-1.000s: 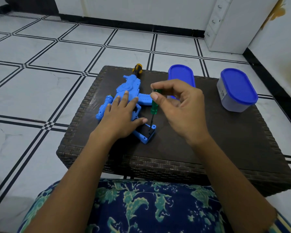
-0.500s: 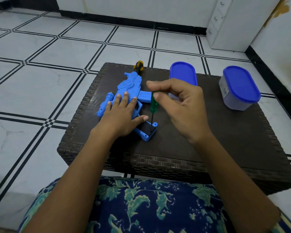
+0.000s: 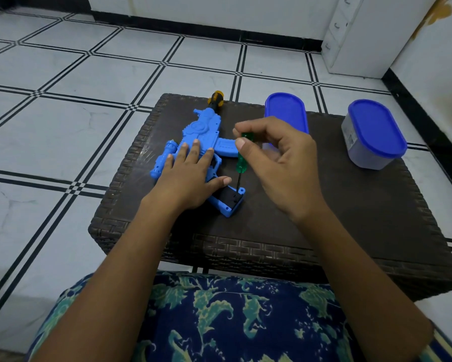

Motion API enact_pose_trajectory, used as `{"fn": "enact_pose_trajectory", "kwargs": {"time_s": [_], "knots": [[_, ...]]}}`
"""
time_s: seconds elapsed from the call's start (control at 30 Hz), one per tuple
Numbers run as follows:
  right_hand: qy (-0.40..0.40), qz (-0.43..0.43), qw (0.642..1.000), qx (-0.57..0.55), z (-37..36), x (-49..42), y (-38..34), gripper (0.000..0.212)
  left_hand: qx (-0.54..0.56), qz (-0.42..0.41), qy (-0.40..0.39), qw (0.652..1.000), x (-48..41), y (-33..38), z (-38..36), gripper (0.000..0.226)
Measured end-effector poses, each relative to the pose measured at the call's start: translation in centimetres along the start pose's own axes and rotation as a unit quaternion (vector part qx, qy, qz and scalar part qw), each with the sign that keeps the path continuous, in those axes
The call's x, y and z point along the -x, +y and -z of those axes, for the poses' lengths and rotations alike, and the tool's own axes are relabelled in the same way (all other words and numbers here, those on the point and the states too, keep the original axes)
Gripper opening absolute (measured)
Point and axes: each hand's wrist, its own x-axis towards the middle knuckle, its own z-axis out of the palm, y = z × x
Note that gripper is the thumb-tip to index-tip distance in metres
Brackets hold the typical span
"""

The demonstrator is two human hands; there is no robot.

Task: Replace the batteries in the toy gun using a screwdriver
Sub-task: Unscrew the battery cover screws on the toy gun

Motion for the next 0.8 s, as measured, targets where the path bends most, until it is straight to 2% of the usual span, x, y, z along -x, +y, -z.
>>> {"fn": "enact_pose_trajectory", "kwargs": {"time_s": [0.1, 0.2, 0.4, 0.5, 0.6, 0.8], "knots": [[0.032, 0.034, 0.998, 0.033, -0.01, -0.11, -0.08, 0.017, -0.005, -0.003, -0.004, 1.000, 0.02, -0.01, -0.20, 0.083], [0.051, 0.031, 0.997, 0.053, 0.36, -0.29, -0.05, 0.019, -0.013, -0.002, -0.007, 1.000, -0.03, -0.09, -0.18, 0.083], [-0.008, 0.017, 1.000, 0.020, 0.31, -0.02, -0.18, 0.022, -0.013, -0.001, -0.004, 1.000, 0.00, -0.06, -0.25, 0.083], [-0.003, 0.042, 0.998, 0.040, 0.06, 0.07, -0.12, 0.012, -0.007, -0.001, -0.003, 1.000, -0.09, -0.11, -0.29, 0.083], [0.019, 0.072, 0.995, 0.072, -0.06, 0.01, -0.05, 0.015, -0.001, -0.005, -0.001, 1.000, -0.12, -0.17, -0.27, 0.084], [0.012, 0.019, 0.999, 0.026, 0.47, -0.31, -0.02, 0.020, -0.003, 0.000, -0.003, 1.000, 0.03, -0.03, -0.07, 0.083]]}}
